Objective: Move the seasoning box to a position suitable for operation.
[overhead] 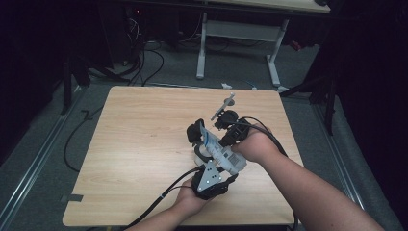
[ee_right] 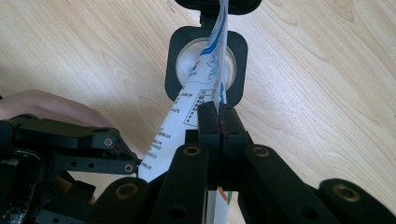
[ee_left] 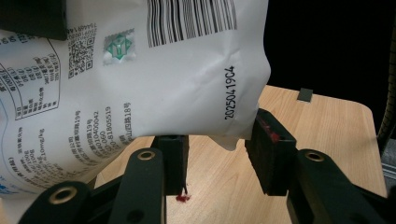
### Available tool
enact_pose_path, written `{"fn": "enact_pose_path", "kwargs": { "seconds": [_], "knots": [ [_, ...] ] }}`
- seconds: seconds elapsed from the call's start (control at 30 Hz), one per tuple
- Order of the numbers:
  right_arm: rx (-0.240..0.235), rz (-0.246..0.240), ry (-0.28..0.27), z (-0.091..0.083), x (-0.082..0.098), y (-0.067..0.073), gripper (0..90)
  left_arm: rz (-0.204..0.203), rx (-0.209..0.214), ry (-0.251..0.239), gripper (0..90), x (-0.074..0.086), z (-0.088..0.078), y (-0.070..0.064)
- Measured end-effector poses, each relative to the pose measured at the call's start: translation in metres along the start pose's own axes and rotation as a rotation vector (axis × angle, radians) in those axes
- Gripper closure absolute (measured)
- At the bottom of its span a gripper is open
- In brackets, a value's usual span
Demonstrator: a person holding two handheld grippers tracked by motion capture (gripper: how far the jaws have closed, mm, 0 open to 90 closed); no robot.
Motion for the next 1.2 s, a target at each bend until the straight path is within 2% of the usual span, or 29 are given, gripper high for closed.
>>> {"fn": "enact_pose_path", "kwargs": {
  "seconds": [1.2],
  "knots": [
    [0.001,-0.006,-0.003,0.0001,-0.0008,0.0003,90.0,0.006,-0.004,0.000,60.6,0.0000,-0.0002,0.0006]
  ]
}}
Point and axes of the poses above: each handheld gripper's, and its own axes: z roughly forward along the jaws, x roughly out of its underside, y roughly to its left, the point moved 8 cm from there along z, roughly forward along the jaws, and after that the axes turned 10 degrees about x, right-handed, at the moved point
